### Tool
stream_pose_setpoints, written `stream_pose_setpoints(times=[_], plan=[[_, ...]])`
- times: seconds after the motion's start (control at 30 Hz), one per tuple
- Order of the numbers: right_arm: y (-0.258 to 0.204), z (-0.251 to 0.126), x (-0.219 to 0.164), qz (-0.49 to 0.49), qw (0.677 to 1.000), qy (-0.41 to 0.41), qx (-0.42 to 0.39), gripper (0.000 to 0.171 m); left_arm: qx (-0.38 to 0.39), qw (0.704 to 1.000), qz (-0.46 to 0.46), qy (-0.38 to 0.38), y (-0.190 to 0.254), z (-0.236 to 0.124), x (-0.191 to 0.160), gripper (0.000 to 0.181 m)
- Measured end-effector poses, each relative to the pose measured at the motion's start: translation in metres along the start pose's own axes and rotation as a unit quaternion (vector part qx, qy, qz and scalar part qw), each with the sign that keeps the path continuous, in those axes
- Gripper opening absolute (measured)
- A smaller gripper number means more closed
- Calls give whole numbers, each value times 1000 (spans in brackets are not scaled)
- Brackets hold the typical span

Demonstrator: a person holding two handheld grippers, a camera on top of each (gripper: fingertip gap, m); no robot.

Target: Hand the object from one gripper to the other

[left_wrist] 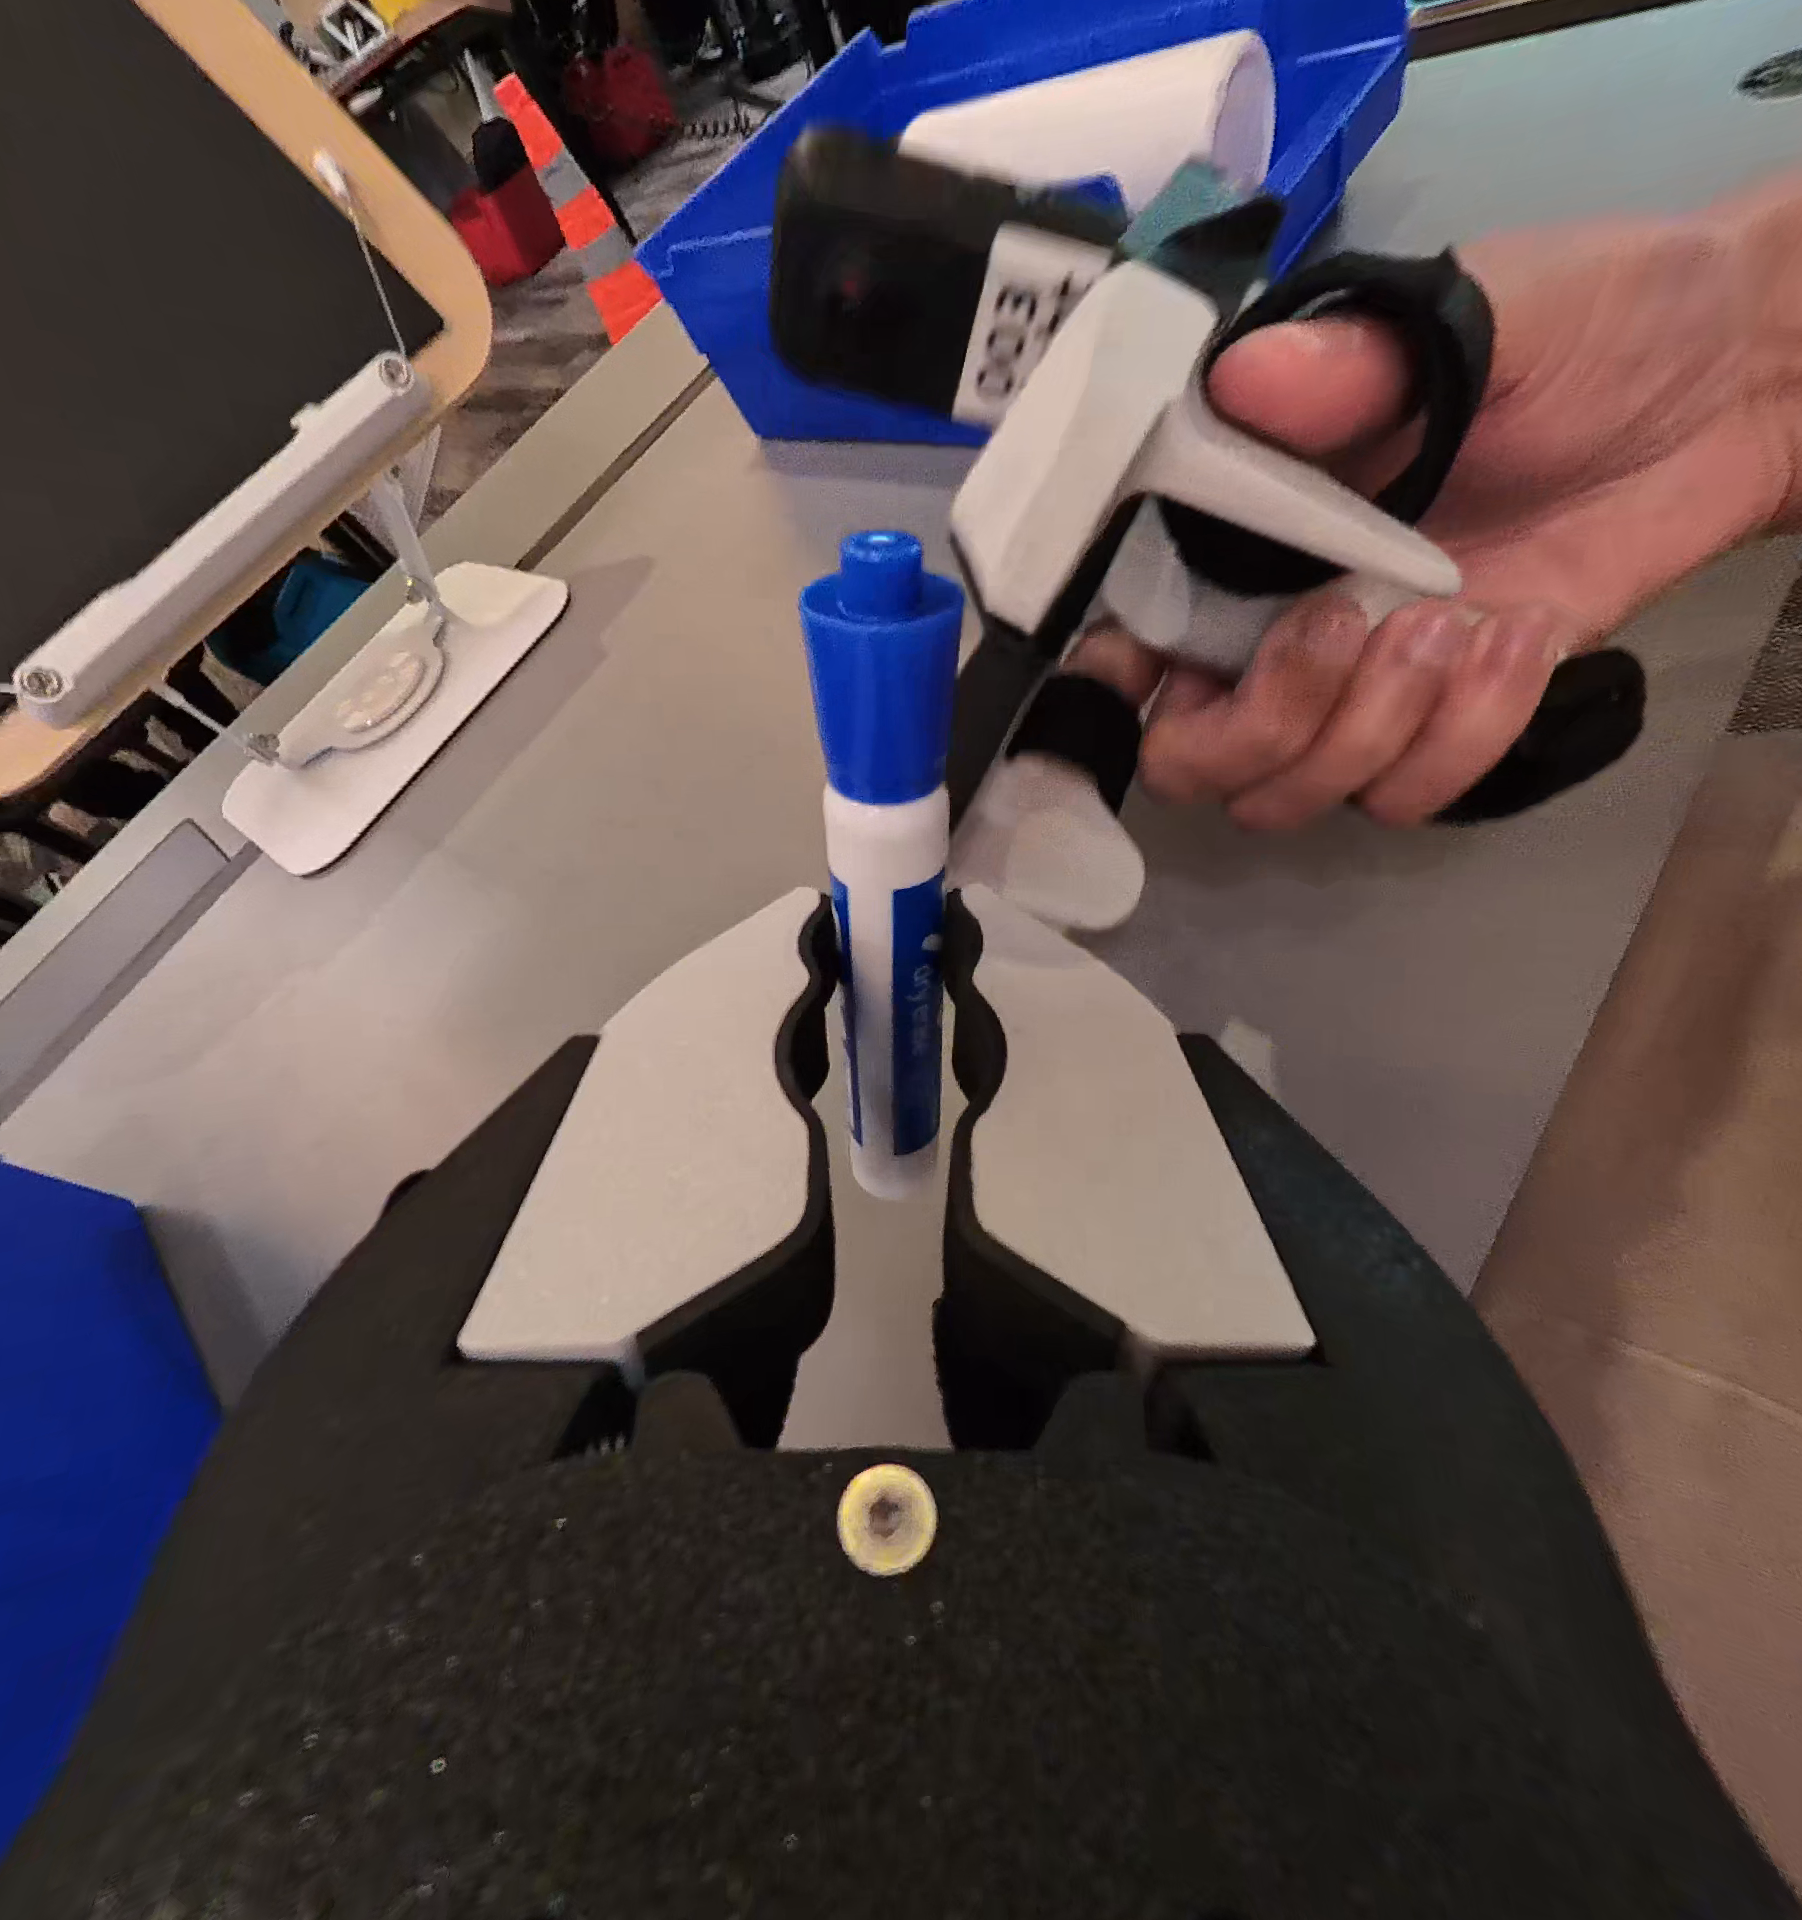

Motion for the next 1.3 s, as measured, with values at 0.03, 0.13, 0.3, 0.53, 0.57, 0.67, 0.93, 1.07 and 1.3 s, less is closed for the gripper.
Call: stream_pose_setpoints(times=[0.03,0.13,0.3,0.53,0.57,0.67,0.93,1.07,1.3], plan=[[5,-6,2,-22,999,-5,-34,93,6,1000,-4,-9,-3,1,-4,19],[20,-21,14,-116,981,-13,-154,85,54,997,32,-44,-18,4,-15,20],[21,-14,19,-282,905,-74,-308,71,168,966,159,-115,-39,5,-30,19],[27,-1,11,-277,900,-85,-325,47,238,910,306,-150,-38,8,-32,19],[27,-1,10,-264,910,-83,-310,33,235,907,313,-154,-36,9,-33,19],[31,-5,3,-231,920,-97,-303,19,217,913,303,-168,-28,14,-38,19],[29,-41,21,-285,865,-125,-394,19,176,946,185,-199,-18,1,-53,53],[0,-82,53,-330,819,-102,-458,19,113,981,-57,-148,3,-17,-52,42],[-78,-203,133,-409,624,-56,-664,19,144,963,-117,-196,-21,-18,-79,51]])
Point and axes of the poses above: each gripper's, where its closed fingertips meet, z out along the fingers, x out of its top, y = z × x across the jaws, the point moved 1 cm from there along -z, back along the fingers, and after that the axes turned 6 degrees about x, right-handed, at the moved point
